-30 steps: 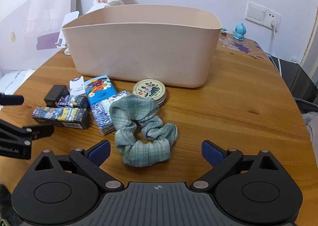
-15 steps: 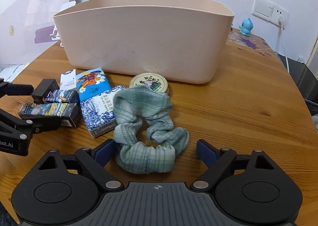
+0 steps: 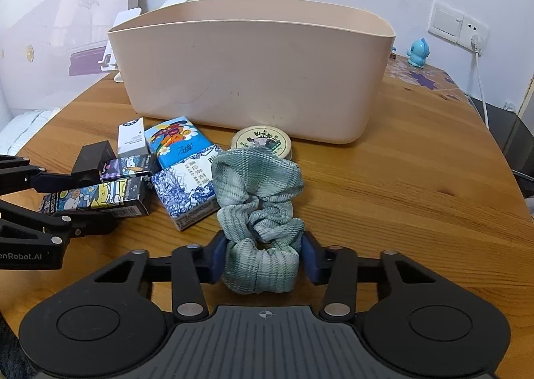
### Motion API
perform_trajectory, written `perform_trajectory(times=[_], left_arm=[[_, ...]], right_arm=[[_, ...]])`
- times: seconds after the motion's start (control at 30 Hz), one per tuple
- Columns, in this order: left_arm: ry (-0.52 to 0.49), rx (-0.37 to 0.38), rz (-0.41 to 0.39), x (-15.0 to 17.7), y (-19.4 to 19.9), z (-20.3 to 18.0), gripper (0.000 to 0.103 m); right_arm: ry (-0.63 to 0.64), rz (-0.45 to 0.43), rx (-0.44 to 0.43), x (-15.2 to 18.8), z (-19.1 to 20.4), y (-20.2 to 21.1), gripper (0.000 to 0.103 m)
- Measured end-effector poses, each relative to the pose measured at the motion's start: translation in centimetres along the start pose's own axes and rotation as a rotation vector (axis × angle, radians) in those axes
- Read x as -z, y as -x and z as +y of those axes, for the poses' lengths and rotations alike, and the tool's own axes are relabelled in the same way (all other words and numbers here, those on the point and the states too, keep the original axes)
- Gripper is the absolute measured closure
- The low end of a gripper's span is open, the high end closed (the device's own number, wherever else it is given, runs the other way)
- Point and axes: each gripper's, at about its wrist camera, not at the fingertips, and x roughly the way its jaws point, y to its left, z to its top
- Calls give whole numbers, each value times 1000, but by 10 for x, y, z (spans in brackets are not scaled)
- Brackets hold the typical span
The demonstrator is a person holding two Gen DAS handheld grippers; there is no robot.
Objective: Organize objects
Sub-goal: 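Grasp the green plaid scrunchie with the right tool while the left grasps the blue cartoon box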
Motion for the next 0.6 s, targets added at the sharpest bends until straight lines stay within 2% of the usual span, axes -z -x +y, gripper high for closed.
perform_trajectory(times=[0.07,0.3,0.4,0.6], left_arm=[[3,7,4,2,3,-1,50],[-2,26,30,5,12,-6,66],[4,27,28,7,14,-9,77],[18,29,6,7,22,-10,78]], right_arm=[[-3,0,4,1,-1,2,70],[-28,-4,4,6,-5,10,72],[-28,-13,5,6,-4,14,72],[-35,-34,4,2,-3,20,72]])
